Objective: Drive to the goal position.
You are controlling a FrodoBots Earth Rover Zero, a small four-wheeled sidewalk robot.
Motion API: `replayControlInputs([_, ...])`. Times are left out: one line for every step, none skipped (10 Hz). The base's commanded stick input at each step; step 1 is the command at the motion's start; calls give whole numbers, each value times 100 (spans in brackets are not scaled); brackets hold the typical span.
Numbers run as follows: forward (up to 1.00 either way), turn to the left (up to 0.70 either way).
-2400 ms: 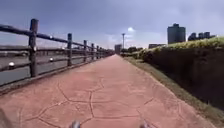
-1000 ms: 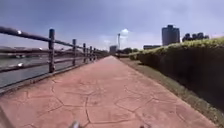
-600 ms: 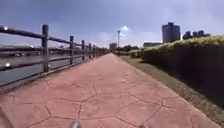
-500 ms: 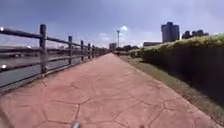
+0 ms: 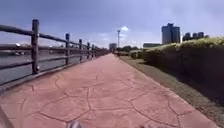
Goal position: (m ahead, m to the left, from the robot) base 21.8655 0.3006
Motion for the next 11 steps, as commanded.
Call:
replayControlInputs([70,0])
replayControlInputs([70,0])
replayControlInputs([70,0])
replayControlInputs([70,0])
replayControlInputs([70,0])
replayControlInputs([70,0])
replayControlInputs([70,0])
replayControlInputs([70,0])
replayControlInputs([70,0])
replayControlInputs([70,0])
replayControlInputs([70,0])
